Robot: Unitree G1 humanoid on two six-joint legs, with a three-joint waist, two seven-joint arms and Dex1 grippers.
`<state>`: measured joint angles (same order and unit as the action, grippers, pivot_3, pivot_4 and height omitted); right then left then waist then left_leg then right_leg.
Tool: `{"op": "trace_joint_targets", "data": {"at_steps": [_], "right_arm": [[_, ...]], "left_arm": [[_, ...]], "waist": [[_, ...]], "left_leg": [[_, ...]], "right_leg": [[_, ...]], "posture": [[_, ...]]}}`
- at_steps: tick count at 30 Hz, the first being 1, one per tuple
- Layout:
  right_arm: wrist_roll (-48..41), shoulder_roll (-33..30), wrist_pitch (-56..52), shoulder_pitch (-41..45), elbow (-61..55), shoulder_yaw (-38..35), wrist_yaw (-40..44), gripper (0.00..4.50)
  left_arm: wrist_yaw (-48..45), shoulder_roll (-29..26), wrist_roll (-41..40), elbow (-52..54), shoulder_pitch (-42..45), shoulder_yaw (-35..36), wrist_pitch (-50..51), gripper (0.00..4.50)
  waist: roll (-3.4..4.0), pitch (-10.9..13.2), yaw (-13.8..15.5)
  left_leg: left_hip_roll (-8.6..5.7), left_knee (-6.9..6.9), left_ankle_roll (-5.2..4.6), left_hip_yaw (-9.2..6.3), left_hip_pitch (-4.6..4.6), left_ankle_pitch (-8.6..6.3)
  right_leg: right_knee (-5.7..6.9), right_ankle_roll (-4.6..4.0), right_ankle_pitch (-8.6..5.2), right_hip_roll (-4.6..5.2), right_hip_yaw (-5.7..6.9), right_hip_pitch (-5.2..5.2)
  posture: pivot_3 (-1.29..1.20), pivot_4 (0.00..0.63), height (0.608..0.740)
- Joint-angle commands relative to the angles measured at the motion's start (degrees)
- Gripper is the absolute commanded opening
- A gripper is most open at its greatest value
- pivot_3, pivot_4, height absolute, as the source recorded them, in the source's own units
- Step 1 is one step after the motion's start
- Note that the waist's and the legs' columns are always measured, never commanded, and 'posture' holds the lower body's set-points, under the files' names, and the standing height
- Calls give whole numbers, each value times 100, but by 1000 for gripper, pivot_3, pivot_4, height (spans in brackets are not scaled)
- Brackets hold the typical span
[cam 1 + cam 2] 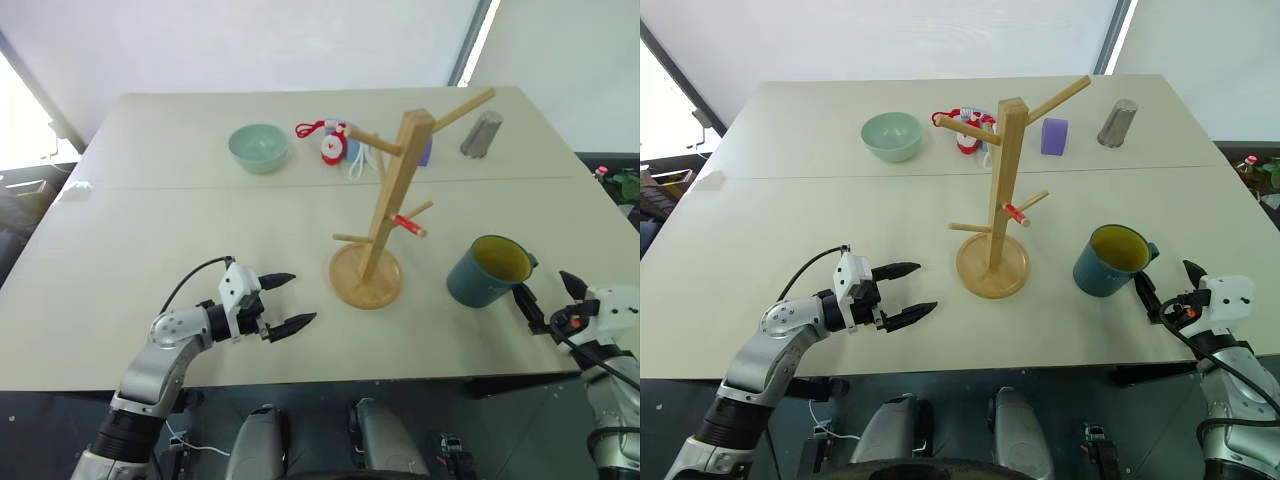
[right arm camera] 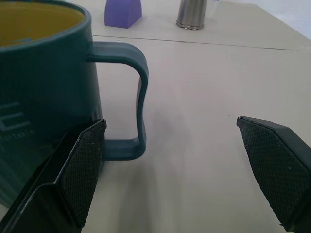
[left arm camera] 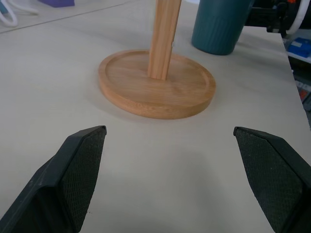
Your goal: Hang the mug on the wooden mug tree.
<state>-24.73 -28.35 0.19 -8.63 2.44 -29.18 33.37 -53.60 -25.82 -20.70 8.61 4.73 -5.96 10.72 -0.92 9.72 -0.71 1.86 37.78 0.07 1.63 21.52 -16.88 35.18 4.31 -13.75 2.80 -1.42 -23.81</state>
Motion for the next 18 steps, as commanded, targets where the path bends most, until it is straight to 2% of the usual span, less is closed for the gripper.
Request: {"op": "trace_joint_targets", "data": {"at_steps": [1,18], "right_arm": [[-46,-187,-38,215,75,-3,116,4467],[-41,-434,-81,1096,1150,179,708,4467]], "left_arm": [[-49,-1,-36,152,-72,-12,-125,4500],[19,-38,-100,539,-37,-19,190,4500]], "waist": [[0,0,-10],[0,0,-3]], "left_leg": [[0,0,0,0,-1,0],[-1,0,-1,1,-2,0]], "right_leg": [[0,0,0,-1,0,0],[1,1,0,-11,-2,2]], "posture": [[0,150,740],[0,150,740]]}}
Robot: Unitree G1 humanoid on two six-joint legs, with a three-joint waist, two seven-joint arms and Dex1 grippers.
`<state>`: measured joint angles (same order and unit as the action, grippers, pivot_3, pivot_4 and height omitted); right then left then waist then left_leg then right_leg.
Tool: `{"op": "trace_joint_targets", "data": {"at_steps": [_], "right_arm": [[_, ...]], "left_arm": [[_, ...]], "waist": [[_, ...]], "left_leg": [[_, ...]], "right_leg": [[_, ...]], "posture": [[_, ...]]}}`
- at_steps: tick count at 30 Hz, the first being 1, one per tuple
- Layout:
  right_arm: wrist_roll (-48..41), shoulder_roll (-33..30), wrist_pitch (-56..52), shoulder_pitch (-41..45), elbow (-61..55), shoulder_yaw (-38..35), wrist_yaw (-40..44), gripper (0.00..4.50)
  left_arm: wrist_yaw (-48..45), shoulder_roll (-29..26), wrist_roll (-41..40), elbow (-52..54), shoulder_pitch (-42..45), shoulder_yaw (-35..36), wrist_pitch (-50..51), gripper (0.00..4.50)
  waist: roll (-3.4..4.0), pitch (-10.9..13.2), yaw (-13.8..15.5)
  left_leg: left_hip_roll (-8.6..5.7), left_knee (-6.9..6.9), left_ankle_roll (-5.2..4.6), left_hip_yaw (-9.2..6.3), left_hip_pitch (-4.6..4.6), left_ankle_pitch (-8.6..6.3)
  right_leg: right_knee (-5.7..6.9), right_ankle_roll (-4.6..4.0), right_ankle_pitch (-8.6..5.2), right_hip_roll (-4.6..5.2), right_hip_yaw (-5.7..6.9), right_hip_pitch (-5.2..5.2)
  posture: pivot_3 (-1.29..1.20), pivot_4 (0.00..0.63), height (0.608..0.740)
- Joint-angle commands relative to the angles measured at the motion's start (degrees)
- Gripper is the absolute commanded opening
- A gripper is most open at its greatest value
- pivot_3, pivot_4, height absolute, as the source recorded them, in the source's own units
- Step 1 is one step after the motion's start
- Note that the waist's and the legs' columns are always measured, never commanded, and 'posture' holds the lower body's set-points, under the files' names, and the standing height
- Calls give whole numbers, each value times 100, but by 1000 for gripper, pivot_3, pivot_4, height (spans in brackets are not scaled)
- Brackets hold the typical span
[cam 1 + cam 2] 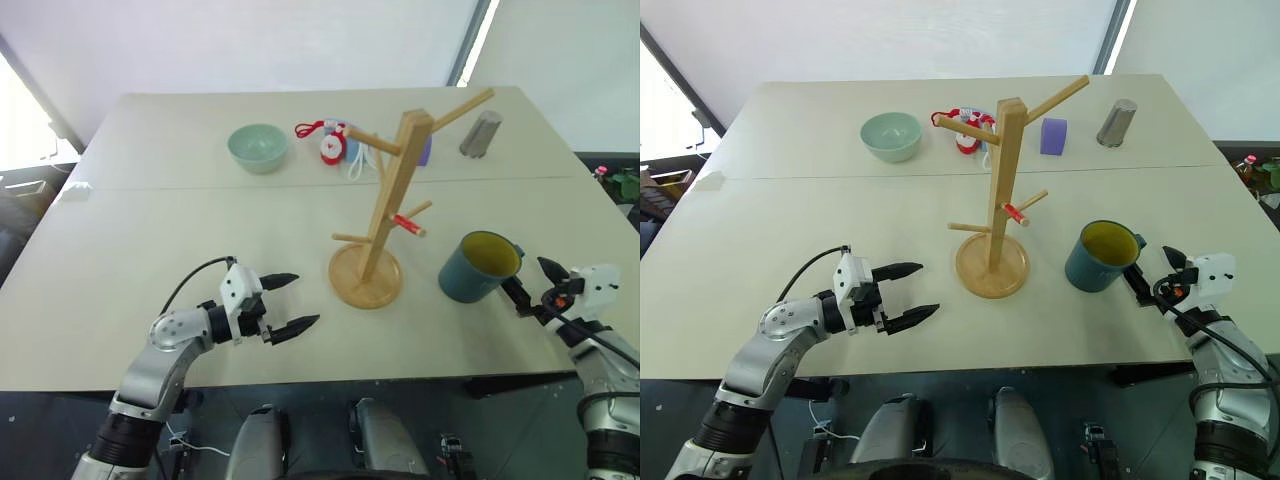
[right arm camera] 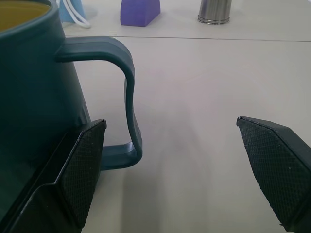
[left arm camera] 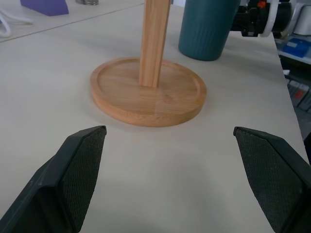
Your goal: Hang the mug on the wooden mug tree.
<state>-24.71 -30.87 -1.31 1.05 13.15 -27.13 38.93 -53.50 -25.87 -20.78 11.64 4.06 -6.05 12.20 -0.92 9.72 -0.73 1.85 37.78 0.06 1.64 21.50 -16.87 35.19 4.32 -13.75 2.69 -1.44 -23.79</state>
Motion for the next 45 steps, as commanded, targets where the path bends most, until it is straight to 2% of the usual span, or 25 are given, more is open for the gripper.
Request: {"op": "trace_joint_targets", "data": {"at_steps": [1,4,7,14,22,24,28,34,45], "right_arm": [[-65,-210,56,177,145,-18,236,4467],[-107,-261,27,306,304,3,414,4467],[-188,-293,-89,402,391,55,674,3638],[-374,-208,-320,411,237,132,980,24],[-240,-158,-179,193,-364,136,656,24],[32,-250,43,56,-620,180,520,24],[1009,-843,471,-730,-2439,490,598,24],[1203,-1309,-121,-1075,-4180,585,479,24],[685,-1389,-2074,-971,-6346,387,-46,24]], "left_arm": [[15,-34,-95,252,42,-7,68,4500],[19,-38,-99,279,58,2,117,4500],[32,-50,-101,328,54,3,165,4500],[126,-69,-115,471,43,35,294,4500],[162,-85,-120,489,47,28,307,4500],[166,-80,-113,457,81,24,303,4500],[137,-84,-102,336,190,36,275,4500],[54,-69,-78,115,347,15,193,4500],[-254,32,-252,-315,547,76,-92,4500]], "waist": [[0,0,0],[0,0,-2],[0,0,-3],[0,0,2],[0,0,5],[1,0,6],[13,3,13],[4,6,3],[-5,11,20]], "left_leg": [[0,0,0,0,0,0],[-1,0,0,0,-1,0],[-2,0,0,0,-2,0],[-1,1,0,-1,-2,0],[-1,2,0,-1,-3,0],[-1,2,0,-2,-2,0],[-4,1,0,-2,2,0],[-2,9,1,-3,-7,0],[-2,11,1,-5,2,0]], "right_leg": [[0,0,0,0,0,0],[0,0,0,-2,0,2],[0,0,0,-4,0,3],[1,1,1,-3,-1,4],[2,1,1,-4,-1,4],[1,2,1,-4,0,4],[2,4,-1,-2,0,0],[5,4,-1,-13,4,5],[2,3,-1,0,5,5]], "posture": [[0,150,740],[0,150,740],[0,150,740],[0,150,740],[0,150,740],[0,150,740],[0,150,740],[0,150,740],[0,150,740]]}}
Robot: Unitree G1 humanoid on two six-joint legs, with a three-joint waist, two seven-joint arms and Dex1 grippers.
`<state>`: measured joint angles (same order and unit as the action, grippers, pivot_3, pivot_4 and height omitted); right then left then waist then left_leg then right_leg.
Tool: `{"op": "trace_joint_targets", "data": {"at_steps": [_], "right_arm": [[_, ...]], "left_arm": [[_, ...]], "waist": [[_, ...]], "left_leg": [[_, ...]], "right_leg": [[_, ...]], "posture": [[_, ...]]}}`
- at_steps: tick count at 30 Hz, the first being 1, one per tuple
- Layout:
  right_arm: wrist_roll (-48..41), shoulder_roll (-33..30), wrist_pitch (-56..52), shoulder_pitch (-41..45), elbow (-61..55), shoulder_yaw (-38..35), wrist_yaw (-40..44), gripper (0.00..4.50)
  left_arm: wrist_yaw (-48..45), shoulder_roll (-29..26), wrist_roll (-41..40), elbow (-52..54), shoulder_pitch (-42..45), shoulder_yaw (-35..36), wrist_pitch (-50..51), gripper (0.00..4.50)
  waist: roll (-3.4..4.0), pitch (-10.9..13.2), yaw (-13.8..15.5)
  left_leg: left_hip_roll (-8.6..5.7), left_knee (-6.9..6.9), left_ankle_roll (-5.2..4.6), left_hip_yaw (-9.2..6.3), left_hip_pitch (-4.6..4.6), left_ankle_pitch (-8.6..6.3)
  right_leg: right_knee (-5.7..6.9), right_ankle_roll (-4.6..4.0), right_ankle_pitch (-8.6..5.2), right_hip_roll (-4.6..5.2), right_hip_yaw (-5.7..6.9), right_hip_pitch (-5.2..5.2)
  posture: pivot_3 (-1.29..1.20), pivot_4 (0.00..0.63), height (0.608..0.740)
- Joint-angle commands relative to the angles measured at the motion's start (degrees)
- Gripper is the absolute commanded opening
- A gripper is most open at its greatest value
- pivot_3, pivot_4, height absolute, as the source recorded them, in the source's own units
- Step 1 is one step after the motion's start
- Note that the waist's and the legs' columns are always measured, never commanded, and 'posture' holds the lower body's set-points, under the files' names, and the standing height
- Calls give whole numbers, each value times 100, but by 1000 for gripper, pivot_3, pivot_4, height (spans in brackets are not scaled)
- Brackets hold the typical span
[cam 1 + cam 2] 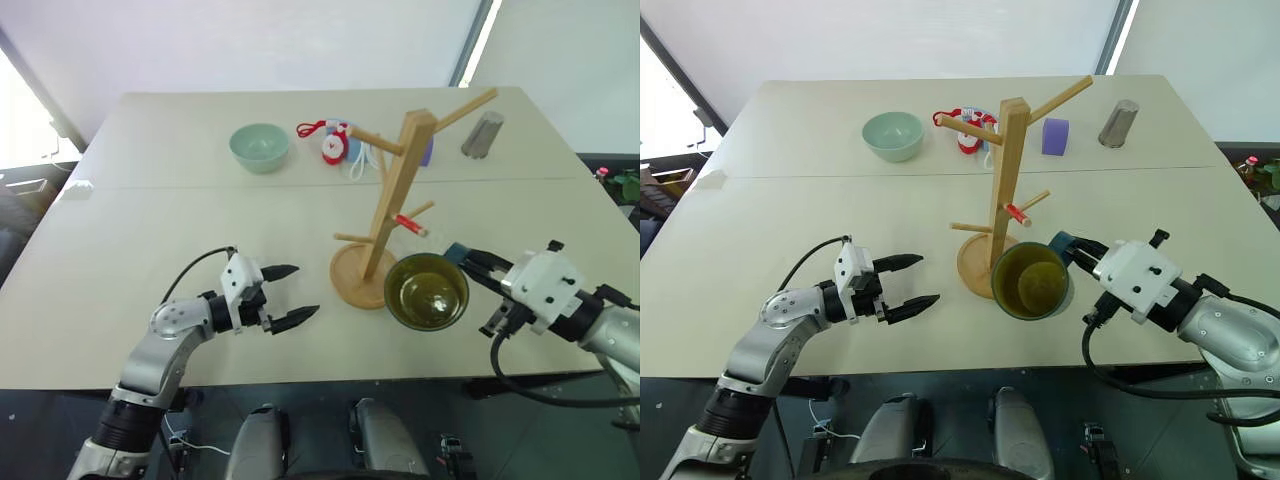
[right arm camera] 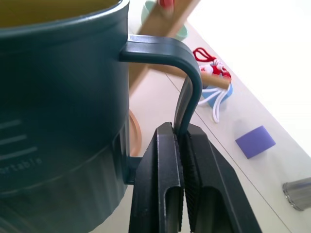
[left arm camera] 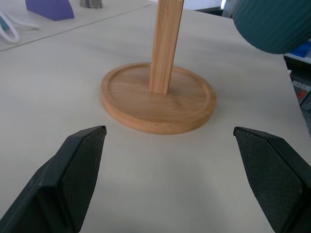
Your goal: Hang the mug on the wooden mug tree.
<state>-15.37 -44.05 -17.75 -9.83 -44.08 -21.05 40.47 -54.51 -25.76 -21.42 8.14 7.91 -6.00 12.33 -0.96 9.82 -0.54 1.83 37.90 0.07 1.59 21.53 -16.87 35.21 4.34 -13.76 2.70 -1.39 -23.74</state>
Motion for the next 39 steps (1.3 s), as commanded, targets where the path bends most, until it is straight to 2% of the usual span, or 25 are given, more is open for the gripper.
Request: {"op": "trace_joint_targets", "data": {"at_steps": [1,11,18,39], "right_arm": [[-290,-87,-563,134,-747,-229,-230,24],[-533,-312,-1424,735,-1182,-91,-473,24],[-515,-358,-1632,1157,-1067,155,-553,24],[-390,-471,-2126,2068,-494,1045,-691,24]], "left_arm": [[-218,16,-258,41,201,90,-78,4500],[-681,-317,-1478,713,849,360,1056,4500],[-602,-568,-1930,1215,1139,514,1578,4500],[-167,-563,-2034,1601,1041,626,1679,4500]], "waist": [[-2,1,3],[-7,4,-6],[-10,5,-12],[-20,11,-9]], "left_leg": [[0,0,0,-1,0,0],[0,2,0,-2,2,0],[-5,2,0,-2,1,0],[-5,2,0,-2,2,0]], "right_leg": [[0,0,0,0,1,0],[0,0,0,-4,3,-1],[0,0,0,-9,3,0],[0,0,0,-8,3,-1]], "posture": [[0,150,740],[0,150,740],[0,150,740],[0,150,740]]}}
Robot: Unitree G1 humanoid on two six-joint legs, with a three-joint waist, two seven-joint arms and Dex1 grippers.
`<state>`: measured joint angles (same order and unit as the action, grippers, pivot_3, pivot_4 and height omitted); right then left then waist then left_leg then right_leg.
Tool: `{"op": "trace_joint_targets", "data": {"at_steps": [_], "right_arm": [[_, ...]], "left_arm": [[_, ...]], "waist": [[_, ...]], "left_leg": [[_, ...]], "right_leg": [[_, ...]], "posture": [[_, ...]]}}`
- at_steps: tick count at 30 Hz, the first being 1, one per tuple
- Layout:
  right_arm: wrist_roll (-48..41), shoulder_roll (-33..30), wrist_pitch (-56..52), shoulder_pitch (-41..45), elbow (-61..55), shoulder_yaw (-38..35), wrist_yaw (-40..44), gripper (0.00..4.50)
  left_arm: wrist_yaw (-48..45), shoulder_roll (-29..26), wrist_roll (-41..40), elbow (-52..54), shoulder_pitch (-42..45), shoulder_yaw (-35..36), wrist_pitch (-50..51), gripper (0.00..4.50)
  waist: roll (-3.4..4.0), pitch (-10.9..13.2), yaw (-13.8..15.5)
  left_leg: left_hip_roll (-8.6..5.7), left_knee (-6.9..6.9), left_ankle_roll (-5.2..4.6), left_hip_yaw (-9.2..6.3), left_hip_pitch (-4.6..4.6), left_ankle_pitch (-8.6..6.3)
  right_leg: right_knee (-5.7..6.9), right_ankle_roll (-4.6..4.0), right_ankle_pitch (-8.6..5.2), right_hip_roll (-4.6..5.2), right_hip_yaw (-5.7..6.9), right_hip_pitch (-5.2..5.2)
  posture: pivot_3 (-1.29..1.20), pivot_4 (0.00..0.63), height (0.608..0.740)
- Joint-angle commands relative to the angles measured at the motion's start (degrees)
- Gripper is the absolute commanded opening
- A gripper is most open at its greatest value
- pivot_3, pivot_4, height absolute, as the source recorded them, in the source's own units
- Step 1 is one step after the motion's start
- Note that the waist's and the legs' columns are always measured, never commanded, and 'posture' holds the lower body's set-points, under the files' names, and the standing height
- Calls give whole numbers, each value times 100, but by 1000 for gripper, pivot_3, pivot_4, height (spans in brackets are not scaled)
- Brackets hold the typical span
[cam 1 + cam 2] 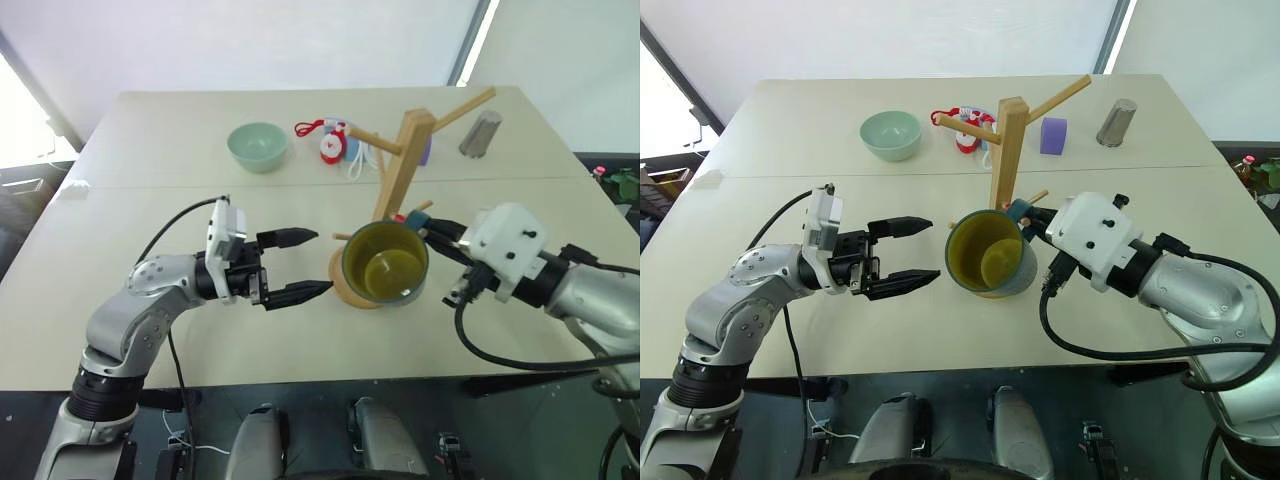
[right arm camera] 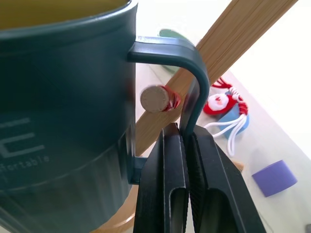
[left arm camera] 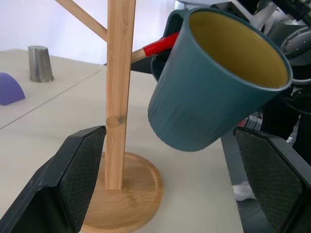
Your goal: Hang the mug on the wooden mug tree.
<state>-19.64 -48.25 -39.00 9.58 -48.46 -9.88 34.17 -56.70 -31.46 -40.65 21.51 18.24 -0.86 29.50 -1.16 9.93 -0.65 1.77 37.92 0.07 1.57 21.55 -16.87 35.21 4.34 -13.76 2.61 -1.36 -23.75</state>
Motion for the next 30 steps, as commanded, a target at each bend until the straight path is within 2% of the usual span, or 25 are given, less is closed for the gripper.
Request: {"op": "trace_joint_targets", "data": {"at_steps": [1,4,6,10,11,16,19,21,26,30], "right_arm": [[30,-44,-20,144,-48,-65,-58,24],[26,-25,-59,171,-38,-48,-51,1044],[61,-34,-47,183,-42,-37,-59,1999],[184,-96,41,185,-55,-24,-49,4207],[199,-112,65,173,-64,-51,-29,4467],[-5,-146,231,-151,-13,-772,293,4467],[-523,473,391,-750,371,-1811,390,4467],[-716,927,592,-1154,682,-2155,363,4467],[-461,1929,1501,-1792,1638,-1970,126,4467],[-116,2535,2409,-1693,2623,-1510,-61,4467]], "left_arm": [[58,8,-118,272,12,112,-36,4500],[69,5,-125,284,16,106,-39,4500],[69,3,-124,280,22,108,-42,4500],[67,7,-122,266,35,112,-48,4500],[69,8,-119,263,36,110,-50,4500],[70,1,-78,193,6,104,-51,4500],[354,70,143,-55,-85,137,-77,4500],[640,177,347,-267,-194,193,-202,4500],[1443,582,1076,-1003,-512,432,-924,4500],[2009,892,1625,-1477,-829,492,-1448,4500]], "waist": [[0,0,6],[-1,0,3],[-1,0,2],[-1,0,1],[-1,0,1],[-1,0,9],[-11,0,27],[-19,-2,34],[-18,-2,-21],[-14,-3,-38]], "left_leg": [[0,0,0,0,0,0],[0,0,0,0,1,0],[0,0,0,0,1,0],[0,0,0,0,0,0],[0,0,0,0,0,0],[0,0,0,0,1,0],[-2,0,0,-2,1,0],[-2,1,0,-3,-3,0],[3,1,-1,-1,-11,0],[5,1,-1,1,-20,0]], "right_leg": [[0,0,0,0,0,0],[0,0,0,0,0,0],[0,0,0,0,0,0],[0,0,0,-1,0,0],[0,0,0,-2,0,0],[0,0,0,-2,0,0],[-2,1,0,-1,1,5],[-6,1,-1,-3,5,14],[0,1,1,-1,0,13],[11,-1,2,-5,-1,12]], "posture": [[0,150,740],[0,150,740],[0,150,740],[0,150,740],[0,150,740],[0,150,740],[0,150,740],[0,150,740],[0,150,740],[0,150,740]]}}
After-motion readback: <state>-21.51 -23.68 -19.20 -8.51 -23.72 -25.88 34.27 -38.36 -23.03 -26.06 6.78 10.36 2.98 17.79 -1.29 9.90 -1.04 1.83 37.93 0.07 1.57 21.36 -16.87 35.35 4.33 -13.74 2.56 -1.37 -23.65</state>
